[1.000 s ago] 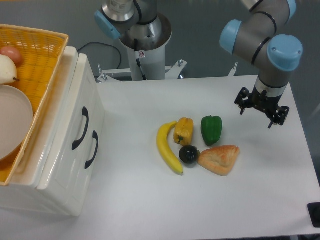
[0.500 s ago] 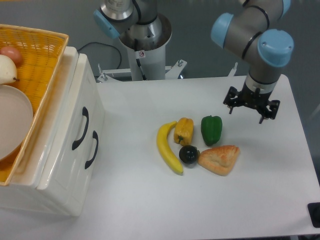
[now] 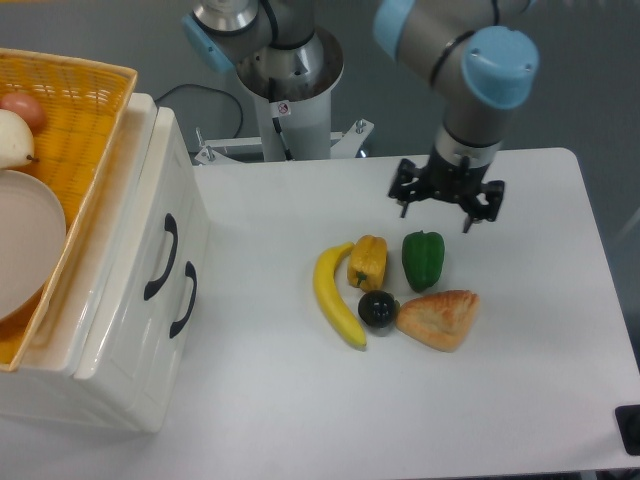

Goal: Slide the top white drawer open
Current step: 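Move the gripper across the table toward the upper drawer's black handle, then lower the gripper onto the upper drawer handle and close on it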

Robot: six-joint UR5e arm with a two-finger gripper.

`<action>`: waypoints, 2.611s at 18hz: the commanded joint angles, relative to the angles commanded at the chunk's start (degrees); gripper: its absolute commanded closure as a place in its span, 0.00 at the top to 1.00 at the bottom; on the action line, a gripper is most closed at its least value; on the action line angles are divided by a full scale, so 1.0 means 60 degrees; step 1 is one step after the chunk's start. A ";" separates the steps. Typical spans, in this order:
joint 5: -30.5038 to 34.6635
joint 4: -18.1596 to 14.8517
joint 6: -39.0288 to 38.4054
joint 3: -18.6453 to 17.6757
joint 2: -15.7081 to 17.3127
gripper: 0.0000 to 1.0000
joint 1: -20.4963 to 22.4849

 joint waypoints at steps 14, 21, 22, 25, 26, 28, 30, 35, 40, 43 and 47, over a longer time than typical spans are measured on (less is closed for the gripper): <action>-0.0148 -0.0264 -0.2826 0.0059 0.0250 1.00 -0.1537; -0.1786 -0.0351 -0.4204 0.0045 0.0118 1.00 -0.2608; -0.2079 -0.0352 -0.4321 0.0030 0.0118 1.00 -0.2666; -0.2506 -0.0352 -0.4513 0.0059 -0.0014 1.00 -0.2784; -0.2507 -0.0337 -0.4527 0.0059 -0.0029 1.00 -0.2856; -0.2507 -0.0323 -0.4659 0.0088 -0.0160 1.00 -0.2959; -0.2536 -0.0279 -0.4718 0.0175 -0.0204 1.00 -0.3106; -0.2580 -0.0322 -0.4864 0.0250 -0.0293 1.00 -0.3077; -0.2580 -0.0352 -0.4894 0.0133 -0.0307 1.00 -0.3062; -0.2595 -0.0366 -0.4894 0.0103 -0.0307 1.00 -0.3106; -0.2595 -0.0366 -0.4908 0.0088 -0.0351 1.00 -0.3135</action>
